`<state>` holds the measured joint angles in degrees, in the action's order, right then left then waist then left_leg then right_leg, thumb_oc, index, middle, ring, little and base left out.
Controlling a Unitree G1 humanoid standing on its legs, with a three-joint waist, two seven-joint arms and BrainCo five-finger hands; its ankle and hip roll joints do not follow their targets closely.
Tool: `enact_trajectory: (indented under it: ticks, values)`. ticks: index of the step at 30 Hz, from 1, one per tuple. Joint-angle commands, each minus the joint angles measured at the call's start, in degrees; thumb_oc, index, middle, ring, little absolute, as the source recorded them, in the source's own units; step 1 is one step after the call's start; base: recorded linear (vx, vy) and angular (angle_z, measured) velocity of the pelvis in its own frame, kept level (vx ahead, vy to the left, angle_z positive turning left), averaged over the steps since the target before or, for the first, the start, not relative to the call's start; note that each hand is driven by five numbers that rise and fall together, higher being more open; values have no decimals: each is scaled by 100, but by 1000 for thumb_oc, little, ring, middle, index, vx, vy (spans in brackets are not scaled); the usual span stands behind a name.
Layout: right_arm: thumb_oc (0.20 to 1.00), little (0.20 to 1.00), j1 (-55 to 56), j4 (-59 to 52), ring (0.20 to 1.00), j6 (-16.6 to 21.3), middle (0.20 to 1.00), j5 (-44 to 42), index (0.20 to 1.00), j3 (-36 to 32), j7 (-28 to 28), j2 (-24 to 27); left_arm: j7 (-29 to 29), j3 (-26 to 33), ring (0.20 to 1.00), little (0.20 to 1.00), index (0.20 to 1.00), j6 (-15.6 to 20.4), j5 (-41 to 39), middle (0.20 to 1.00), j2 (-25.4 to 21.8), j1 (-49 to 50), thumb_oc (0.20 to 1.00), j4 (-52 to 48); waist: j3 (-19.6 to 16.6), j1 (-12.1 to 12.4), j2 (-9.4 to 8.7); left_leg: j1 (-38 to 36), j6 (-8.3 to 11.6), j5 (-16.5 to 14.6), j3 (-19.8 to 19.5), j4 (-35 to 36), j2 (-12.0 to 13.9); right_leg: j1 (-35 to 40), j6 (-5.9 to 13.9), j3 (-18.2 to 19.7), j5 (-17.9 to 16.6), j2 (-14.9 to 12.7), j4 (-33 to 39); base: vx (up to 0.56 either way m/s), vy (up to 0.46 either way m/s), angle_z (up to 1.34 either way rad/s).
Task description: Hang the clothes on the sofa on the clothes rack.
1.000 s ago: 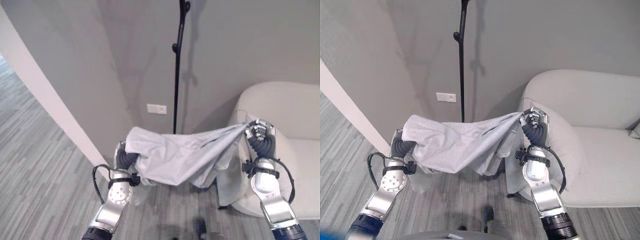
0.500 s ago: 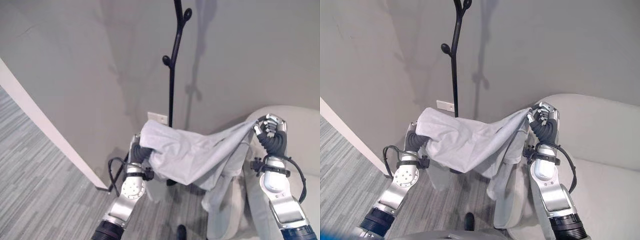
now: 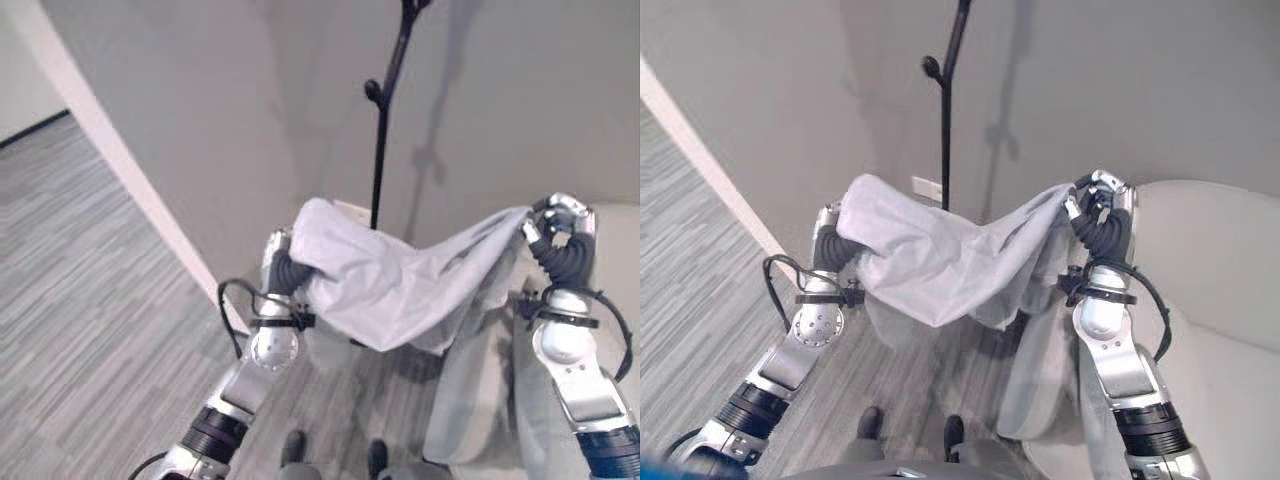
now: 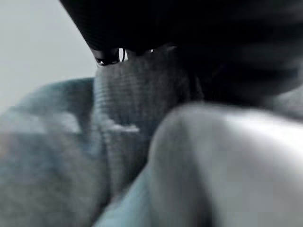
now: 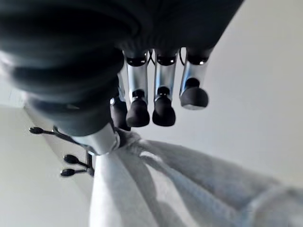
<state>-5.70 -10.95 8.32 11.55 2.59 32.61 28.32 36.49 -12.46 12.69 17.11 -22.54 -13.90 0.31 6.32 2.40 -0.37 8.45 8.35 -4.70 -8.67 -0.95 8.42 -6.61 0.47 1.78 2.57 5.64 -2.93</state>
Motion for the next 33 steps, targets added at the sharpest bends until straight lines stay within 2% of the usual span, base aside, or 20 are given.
enact_trajectory:
  ticks: [1, 3, 4, 6, 9, 10, 13, 14, 15, 16, 18, 20, 21, 22, 23, 24, 25, 28, 31, 33]
  values:
    - [200, 200, 270, -460, 200, 219, 200, 444, 200, -384, 210, 37, 585, 474, 200, 200, 200, 315, 574, 200, -284, -110, 200, -396, -683, -104, -144, 334, 19, 1095, 213, 595, -204, 1207, 607, 426, 345, -574, 365, 169, 247, -78]
    - [200, 200, 289, -470, 200, 133, 200, 627, 200, -454, 263, -1, 671, 558, 200, 200, 200, 315, 704, 200, -360, -113, 200, -354, -834, -97, -125, 150, 1, 1160, 381, 595, -214, 1252, 711, 428, 261, -822, 457, 253, 379, -28]
    - [200, 200, 288, -485, 200, 56, 200, 727, 200, -540, 281, -48, 680, 661, 200, 200, 200, 315, 769, 200, -478, -81, 200, -390, -943, -103, -162, -22, -61, 1122, 533, 595, -259, 1199, 828, 500, 174, -1033, 536, 247, 379, -34]
    - [200, 200, 297, -505, 200, -16, 200, 848, 200, -620, 321, -101, 659, 737, 200, 200, 200, 301, 826, 200, -557, -31, 200, -442, -1019, -106, -215, -146, -155, 1016, 698, 595, -319, 1183, 961, 584, 97, -1256, 613, 212, 356, -63]
    - [200, 200, 342, -532, 200, -177, 200, 1096, 200, -687, 378, -194, 613, 796, 200, 200, 200, 305, 881, 200, -621, 107, 200, -510, -1055, -109, -298, -349, -368, 837, 949, 595, -490, 1147, 1155, 725, -10, -1629, 632, 173, 346, -35]
    - [200, 200, 414, -585, 200, -295, 200, 1230, 200, -715, 397, -348, 552, 810, 200, 200, 200, 310, 847, 200, -605, 255, 200, -540, -1063, -135, -330, -510, -547, 686, 1116, 595, -667, 1098, 1266, 778, -132, -1859, 502, 178, 369, -11]
    - [200, 200, 495, -652, 200, -359, 200, 1369, 200, -719, 401, -431, 506, 825, 200, 200, 200, 315, 813, 200, -625, 320, 200, -546, -1021, -147, -323, -624, -694, 584, 1197, 595, -794, 1001, 1269, 832, -194, -1949, 192, 139, 284, -13]
    - [200, 200, 503, -706, 200, -395, 200, 1498, 200, -706, 400, -444, 497, 855, 200, 200, 200, 326, 850, 200, -672, 373, 200, -594, -972, -174, -289, -760, -785, 525, 1221, 595, -863, 857, 1258, 862, -385, -1989, -237, 102, 214, -2]
    - [200, 200, 500, -709, 200, -399, 200, 1502, 200, -701, 400, -447, 497, 861, 200, 200, 200, 326, 851, 200, -673, 376, 200, -597, -962, -157, -290, -768, -787, 524, 1243, 595, -859, 828, 1258, 894, -366, -1980, -290, 124, 199, -1]
    - [200, 200, 436, -699, 200, -416, 200, 1545, 200, -694, 435, -420, 501, 876, 200, 200, 200, 310, 880, 200, -736, 338, 200, -617, -922, -172, -270, -862, -823, 427, 1244, 595, -878, 760, 1229, 851, -463, -2035, -510, 53, 118, -4]
    - [200, 200, 319, -679, 200, -394, 200, 1556, 200, -608, 461, -428, 582, 958, 200, 200, 200, 281, 925, 200, -799, 337, 200, -638, -849, -149, -228, -956, -849, 429, 1281, 590, -850, 633, 1148, 719, -628, -2057, -743, 73, 140, -17]
    - [200, 200, 354, -716, 200, -370, 200, 1549, 200, -618, 452, -443, 599, 1079, 200, 200, 200, 247, 978, 200, -816, 346, 200, -657, -880, -142, -239, -1050, -890, 349, 1268, 591, -886, 661, 1069, 613, -418, -1791, -624, 122, 123, -33]
    - [200, 200, 390, -743, 200, -345, 200, 1548, 200, -656, 438, -427, 592, 1131, 200, 200, 200, 254, 976, 200, -807, 355, 200, -685, -931, -130, -248, -1068, -917, 295, 1253, 594, -919, 722, 1023, 574, -192, -1621, -498, 154, 111, -27]
    - [200, 200, 426, -802, 200, -290, 200, 1514, 200, -696, 458, -379, 587, 1185, 200, 200, 200, 275, 857, 200, -718, 403, 200, -725, -988, -134, -260, -1076, -935, 262, 1250, 595, -969, 748, 932, 517, -9, -1274, -206, 118, 68, -23]
    - [200, 200, 432, -803, 200, -285, 200, 1510, 200, -696, 459, -371, 582, 1190, 200, 200, 200, 275, 850, 200, -713, 410, 200, -731, -991, -134, -245, -1052, -929, 303, 1258, 595, -952, 736, 923, 516, -62, -1257, -179, 190, 53, -35]
    - [200, 200, 457, -807, 200, -244, 200, 1454, 200, -681, 484, -344, 562, 1148, 200, 200, 200, 276, 682, 200, -563, 459, 200, -728, -1004, -154, -273, -1125, -946, 198, 1195, 595, -1030, 613, 848, 497, -57, -917, 81, 117, 15, -39]
    - [200, 200, 463, -806, 200, -242, 200, 1451, 200, -680, 485, -336, 558, 1148, 200, 200, 200, 276, 677, 200, -557, 466, 200, -731, -1015, -154, -256, -1124, -943, 187, 1191, 595, -1017, 621, 842, 492, -70, -906, 103, 197, 27, -50]
    - [200, 200, 546, -765, 200, -205, 200, 1313, 200, -606, 546, -298, 524, 936, 200, 200, 200, 328, 344, 200, -245, 512, 200, -642, -845, -279, -239, -1276, -936, 103, 1038, 595, -1085, 172, 862, 628, -373, -447, 360, 160, -12, -3]
    - [200, 200, 621, -822, 200, -168, 200, 1226, 200, -602, 571, -212, 407, 632, 200, 200, 200, 398, 121, 200, -91, 482, 200, -604, -665, -421, -219, -1423, -914, 17, 820, 595, -1064, -333, 1007, 743, -740, -282, 502, 254, -125, 14]
    - [200, 200, 682, -888, 200, -141, 200, 1230, 200, -596, 571, -148, 249, 394, 200, 200, 200, 453, -42, 200, -21, 465, 200, -596, -622, -493, -289, -1518, -847, -34, 698, 595, -1056, -445, 1025, 785, -873, -360, 588, 262, -177, 57]
